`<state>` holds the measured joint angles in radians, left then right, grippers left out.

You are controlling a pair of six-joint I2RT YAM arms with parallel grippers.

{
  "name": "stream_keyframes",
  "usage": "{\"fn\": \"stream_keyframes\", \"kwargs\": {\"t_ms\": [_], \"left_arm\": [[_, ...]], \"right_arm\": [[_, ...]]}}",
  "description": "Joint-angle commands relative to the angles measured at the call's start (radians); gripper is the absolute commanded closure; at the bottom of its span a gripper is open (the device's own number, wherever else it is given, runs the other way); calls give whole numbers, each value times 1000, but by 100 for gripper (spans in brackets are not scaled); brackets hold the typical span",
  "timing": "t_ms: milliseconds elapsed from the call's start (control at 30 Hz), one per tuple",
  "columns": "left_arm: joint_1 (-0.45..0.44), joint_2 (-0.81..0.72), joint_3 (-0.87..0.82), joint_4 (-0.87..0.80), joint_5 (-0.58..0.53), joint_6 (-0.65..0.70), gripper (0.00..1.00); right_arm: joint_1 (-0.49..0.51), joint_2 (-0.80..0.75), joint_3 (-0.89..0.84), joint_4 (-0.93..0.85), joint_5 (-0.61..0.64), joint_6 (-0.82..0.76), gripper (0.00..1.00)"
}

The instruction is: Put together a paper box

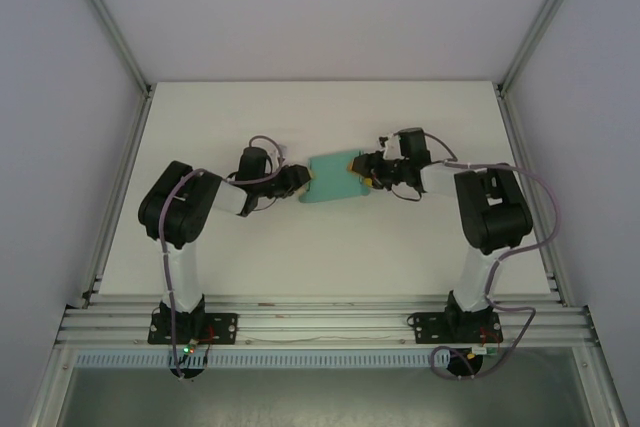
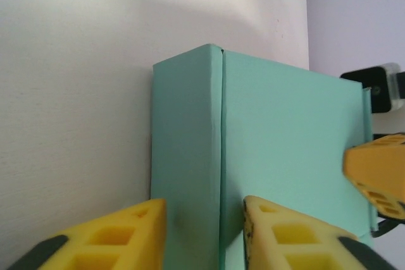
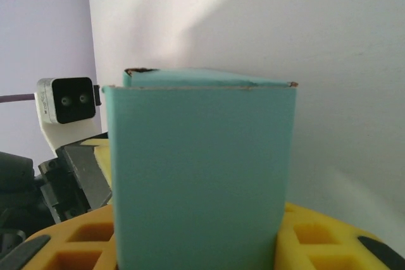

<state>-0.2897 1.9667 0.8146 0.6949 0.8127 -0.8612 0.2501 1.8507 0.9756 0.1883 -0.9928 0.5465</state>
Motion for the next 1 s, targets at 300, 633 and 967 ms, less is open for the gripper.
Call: {"fn": "stream_keyframes", "kwargs": {"t_ms": [300, 633, 967], "left_arm": [[-23, -379, 83, -319, -131, 503, 0], [-302, -571, 214, -891, -265, 1423, 1], [-385, -567, 183, -986, -540, 1651, 0]], "right_arm": [[10, -207, 59, -323, 149, 101, 63], [-3, -162, 216, -775, 48, 210, 63], [-4, -145, 230, -817, -132, 334, 66]]}}
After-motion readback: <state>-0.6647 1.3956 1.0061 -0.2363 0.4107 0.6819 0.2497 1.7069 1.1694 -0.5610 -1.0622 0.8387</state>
